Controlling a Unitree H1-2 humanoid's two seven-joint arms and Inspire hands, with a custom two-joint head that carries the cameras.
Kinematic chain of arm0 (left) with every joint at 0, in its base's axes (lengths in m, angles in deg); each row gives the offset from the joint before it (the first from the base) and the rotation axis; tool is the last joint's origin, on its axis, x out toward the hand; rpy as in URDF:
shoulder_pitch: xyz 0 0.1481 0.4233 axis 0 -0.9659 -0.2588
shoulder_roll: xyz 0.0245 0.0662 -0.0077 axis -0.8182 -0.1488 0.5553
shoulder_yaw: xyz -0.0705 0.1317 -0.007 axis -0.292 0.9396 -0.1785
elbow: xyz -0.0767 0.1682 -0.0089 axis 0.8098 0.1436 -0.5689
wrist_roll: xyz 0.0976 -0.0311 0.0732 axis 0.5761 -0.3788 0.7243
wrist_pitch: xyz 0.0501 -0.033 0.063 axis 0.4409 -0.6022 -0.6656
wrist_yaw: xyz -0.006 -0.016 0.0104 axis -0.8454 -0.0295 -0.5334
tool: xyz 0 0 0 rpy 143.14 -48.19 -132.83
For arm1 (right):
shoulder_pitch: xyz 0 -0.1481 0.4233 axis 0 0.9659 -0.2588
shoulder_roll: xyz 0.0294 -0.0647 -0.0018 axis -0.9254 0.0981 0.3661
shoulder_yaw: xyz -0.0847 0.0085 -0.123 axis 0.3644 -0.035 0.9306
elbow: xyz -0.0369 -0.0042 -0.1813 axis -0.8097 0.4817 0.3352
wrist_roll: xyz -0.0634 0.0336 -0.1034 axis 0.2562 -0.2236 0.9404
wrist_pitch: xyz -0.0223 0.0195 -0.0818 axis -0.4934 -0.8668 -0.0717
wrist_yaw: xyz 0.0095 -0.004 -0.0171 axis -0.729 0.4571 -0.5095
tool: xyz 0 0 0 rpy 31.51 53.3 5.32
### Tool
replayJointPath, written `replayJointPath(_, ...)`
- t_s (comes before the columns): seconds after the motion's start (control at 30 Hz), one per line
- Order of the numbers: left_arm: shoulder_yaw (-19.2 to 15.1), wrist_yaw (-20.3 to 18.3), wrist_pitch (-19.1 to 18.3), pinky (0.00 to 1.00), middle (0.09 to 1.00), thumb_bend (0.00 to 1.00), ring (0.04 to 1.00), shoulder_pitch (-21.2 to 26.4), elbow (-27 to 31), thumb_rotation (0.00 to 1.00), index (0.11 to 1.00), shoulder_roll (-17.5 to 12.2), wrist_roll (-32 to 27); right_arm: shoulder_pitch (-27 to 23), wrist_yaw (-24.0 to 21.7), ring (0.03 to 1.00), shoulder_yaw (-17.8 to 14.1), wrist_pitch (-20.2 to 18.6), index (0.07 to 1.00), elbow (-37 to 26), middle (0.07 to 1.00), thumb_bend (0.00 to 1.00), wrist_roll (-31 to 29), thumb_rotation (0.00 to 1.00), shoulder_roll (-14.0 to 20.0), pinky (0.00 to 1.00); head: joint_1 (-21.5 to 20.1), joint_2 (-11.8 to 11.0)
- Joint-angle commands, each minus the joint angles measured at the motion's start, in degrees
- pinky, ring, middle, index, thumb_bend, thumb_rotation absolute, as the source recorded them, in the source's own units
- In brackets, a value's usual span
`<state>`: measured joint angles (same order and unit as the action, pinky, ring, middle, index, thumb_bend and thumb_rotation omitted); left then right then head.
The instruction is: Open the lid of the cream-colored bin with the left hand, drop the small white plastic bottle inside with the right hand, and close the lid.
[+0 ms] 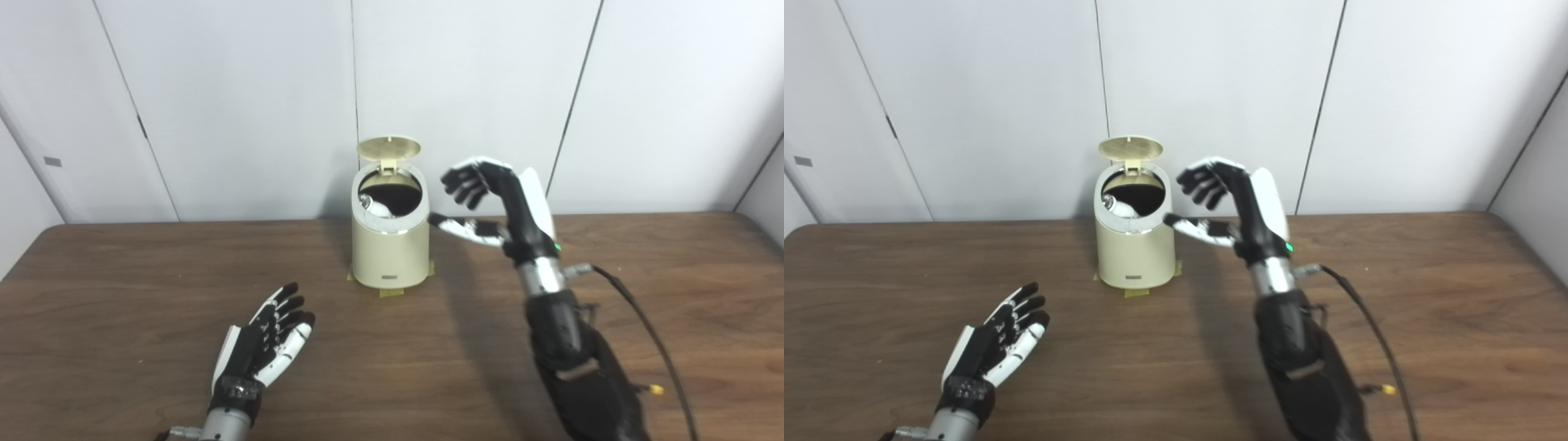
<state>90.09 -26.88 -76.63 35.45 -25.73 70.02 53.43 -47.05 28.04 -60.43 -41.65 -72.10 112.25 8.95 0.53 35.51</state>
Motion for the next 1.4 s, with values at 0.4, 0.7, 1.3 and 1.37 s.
replayJointPath(0.4, -2.49, -1.19, -0.07, 0.84, 0.895, 0.48, 0.869, 5.04, -0.08, 0.51, 0.932, -0.87, -4.47, 13.09, -20.47, 0.822, -5.56, -20.0, 0.867, -17.16, 0.876, 0.72, -26.14, 0.62, 3.07, 0.73, 0.05, 0.0)
replayJointPath(0.7, -2.3, -1.58, -1.32, 0.86, 0.894, 0.45, 0.874, 9.41, -0.23, 0.6, 0.936, -1.7, -4.43, 20.03, -19.56, 0.962, -6.96, -19.53, 0.983, -18.28, 0.986, 0.65, -27.82, 0.9, 1.54, 0.88, 0.4, -0.51)
replayJointPath(1.3, -2.69, -1.11, -0.63, 0.89, 0.92, 0.51, 0.906, 24.36, -6.96, 0.74, 0.932, -3.52, -3.16, 26.95, -16.64, 0.934, -8.31, -5.13, 0.936, -14.74, 0.949, 0.57, -24.07, 0.98, -1.75, 0.85, 2.13, -4.19)
replayJointPath(1.37, -2.51, -0.97, -0.76, 0.89, 0.92, 0.51, 0.906, 26.14, -7.78, 0.75, 0.933, -3.66, -2.75, 27.19, -16.34, 0.926, -8.36, -3.78, 0.933, -14.02, 0.941, 0.59, -23.71, 0.97, -2.01, 0.85, 2.19, -4.4)
